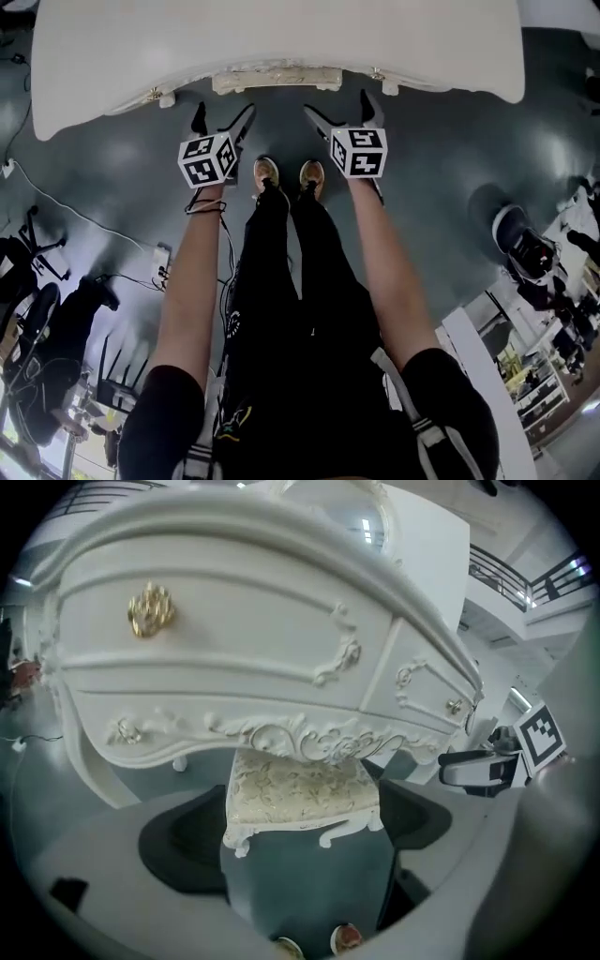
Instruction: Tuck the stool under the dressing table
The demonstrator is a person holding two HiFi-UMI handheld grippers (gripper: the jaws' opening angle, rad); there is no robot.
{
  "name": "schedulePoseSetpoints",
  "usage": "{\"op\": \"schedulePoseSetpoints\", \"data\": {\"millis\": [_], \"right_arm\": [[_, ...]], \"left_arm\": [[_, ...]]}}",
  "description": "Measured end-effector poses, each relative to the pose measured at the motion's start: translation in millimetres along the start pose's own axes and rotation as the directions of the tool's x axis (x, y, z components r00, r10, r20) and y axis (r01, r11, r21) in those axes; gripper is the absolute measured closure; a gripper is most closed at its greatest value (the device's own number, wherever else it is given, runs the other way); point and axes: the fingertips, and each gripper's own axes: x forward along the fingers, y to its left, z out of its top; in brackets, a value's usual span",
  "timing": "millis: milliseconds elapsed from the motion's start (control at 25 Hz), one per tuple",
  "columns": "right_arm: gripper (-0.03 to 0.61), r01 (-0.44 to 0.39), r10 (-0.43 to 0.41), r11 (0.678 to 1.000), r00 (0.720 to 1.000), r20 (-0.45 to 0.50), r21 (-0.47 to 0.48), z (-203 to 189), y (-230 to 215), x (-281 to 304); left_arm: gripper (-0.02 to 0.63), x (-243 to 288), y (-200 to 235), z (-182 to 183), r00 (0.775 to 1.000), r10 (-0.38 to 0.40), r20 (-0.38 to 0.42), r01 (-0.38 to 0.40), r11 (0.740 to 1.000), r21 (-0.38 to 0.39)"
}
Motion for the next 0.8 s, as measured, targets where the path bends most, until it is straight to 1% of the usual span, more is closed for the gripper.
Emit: {"op": "schedulePoseSetpoints", "data": {"millis": [80,160,320,440,480,560,600,720,800], "right_arm": [[0.0,-0.007,0.007,1.0,1.0,0.016,-0.014,20,11,-23],[0.0,-0.014,0.015,0.999,0.999,0.048,-0.032,50,25,-48],[0.001,-0.027,0.042,0.995,0.986,0.159,-0.092,144,58,-100],[0.008,-0.032,0.059,0.992,0.974,0.22,-0.125,203,85,-150],[0.009,-0.028,0.065,0.989,0.965,0.252,-0.148,228,91,-162],[0.014,-0.017,0.084,0.979,0.941,0.329,-0.202,281,101,-185],[0.015,-0.013,0.094,0.975,0.929,0.359,-0.222,302,107,-198],[0.025,-0.006,0.121,0.965,0.898,0.424,-0.263,349,125,-240],[0.032,0.003,0.137,0.958,0.873,0.469,-0.286,378,135,-263]], "left_arm": [[0.097,-21,-12,18,1.0,-0.008,0.017,0.008,1.0,0.011],[0.097,-46,-25,46,0.999,-0.022,0.046,0.02,0.999,0.03],[0.097,-102,-50,133,0.985,-0.049,0.163,0.039,0.997,0.064],[0.097,-159,-64,185,0.976,-0.046,0.213,0.038,0.998,0.04],[0.097,-173,-67,207,0.968,-0.048,0.245,0.041,0.999,0.033],[0.097,-198,-73,259,0.944,-0.059,0.324,0.049,0.998,0.041],[0.097,-213,-78,280,0.934,-0.07,0.351,0.057,0.997,0.046],[0.097,-260,-96,328,0.905,-0.12,0.408,0.1,0.993,0.07],[0.097,-287,-106,359,0.876,-0.153,0.457,0.112,0.987,0.115]]}}
